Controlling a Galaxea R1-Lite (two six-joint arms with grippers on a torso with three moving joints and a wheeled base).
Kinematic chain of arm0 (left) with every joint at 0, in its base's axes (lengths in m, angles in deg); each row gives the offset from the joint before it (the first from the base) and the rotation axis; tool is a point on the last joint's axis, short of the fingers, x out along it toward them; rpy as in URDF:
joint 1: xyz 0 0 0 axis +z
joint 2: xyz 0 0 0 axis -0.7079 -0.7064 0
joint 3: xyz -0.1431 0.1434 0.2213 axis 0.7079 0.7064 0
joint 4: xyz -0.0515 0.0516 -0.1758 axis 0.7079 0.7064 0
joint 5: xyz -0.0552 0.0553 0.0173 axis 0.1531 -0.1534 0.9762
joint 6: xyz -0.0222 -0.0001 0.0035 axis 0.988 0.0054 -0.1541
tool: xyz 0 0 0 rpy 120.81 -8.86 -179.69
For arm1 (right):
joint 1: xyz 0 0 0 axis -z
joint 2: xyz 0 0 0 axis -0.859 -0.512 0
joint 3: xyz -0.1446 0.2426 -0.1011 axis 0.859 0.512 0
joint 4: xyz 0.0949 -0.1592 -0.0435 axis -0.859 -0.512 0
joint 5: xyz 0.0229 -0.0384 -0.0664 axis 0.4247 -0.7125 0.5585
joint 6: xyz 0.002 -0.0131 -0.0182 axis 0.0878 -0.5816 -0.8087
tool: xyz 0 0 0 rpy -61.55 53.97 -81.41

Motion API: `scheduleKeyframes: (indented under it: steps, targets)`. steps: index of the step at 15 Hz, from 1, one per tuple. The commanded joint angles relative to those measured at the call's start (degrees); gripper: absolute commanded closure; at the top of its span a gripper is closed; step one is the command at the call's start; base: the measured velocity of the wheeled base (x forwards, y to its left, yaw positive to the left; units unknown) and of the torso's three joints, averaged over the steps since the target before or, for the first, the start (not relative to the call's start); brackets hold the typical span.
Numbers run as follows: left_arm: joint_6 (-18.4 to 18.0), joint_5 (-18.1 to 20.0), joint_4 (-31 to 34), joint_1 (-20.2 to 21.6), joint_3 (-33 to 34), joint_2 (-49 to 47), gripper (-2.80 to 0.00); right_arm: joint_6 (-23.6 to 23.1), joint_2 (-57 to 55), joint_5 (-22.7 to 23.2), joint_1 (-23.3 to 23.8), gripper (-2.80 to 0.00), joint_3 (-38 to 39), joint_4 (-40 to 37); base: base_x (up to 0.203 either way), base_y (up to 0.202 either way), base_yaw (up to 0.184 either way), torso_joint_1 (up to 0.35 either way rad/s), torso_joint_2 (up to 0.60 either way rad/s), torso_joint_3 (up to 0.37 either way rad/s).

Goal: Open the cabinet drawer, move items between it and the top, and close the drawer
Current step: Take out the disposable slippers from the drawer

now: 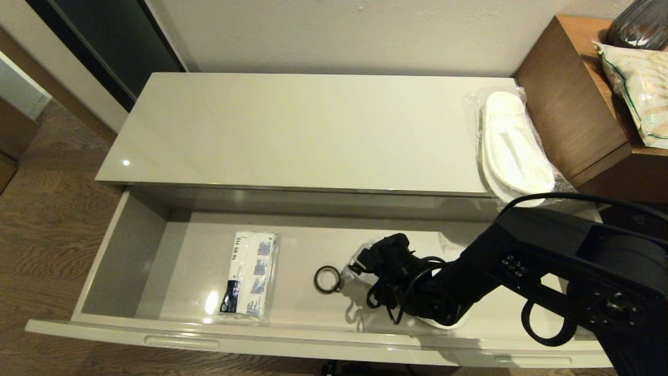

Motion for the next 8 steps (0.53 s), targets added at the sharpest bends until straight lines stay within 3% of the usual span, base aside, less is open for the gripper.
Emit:
scheduleKeyframes:
  steps: [1, 4, 5, 8]
  targets:
    - [0.01, 0.0, -0.06, 0.0, 0.0, -0.07, -2.8, -0.82, -3.06, -0.63, 0.21, -2.8, 0.78, 3.44, 0.0, 0.0, 0.0, 0.0, 0.0, 0.0]
    - [0.02, 0.0, 0.02, 0.0, 0.0, -0.07, -2.8, -1.15, -3.75, -0.72, 0.12, -2.8, 1.45, 4.84, 0.0, 0.0, 0.0, 0.0, 0.0, 0.0]
    - [0.01, 0.0, 0.02, 0.0, 0.0, -0.07, -2.8, -1.4, -3.55, -0.72, 0.12, 0.0, 1.44, 4.64, 0.0, 0.0, 0.0, 0.0, 0.0, 0.0]
    - [0.01, 0.0, 0.02, 0.0, 0.0, -0.07, -2.8, -2.39, -2.63, -1.33, 0.19, 0.0, 1.62, 4.58, 0.0, 0.0, 0.0, 0.0, 0.0, 0.0]
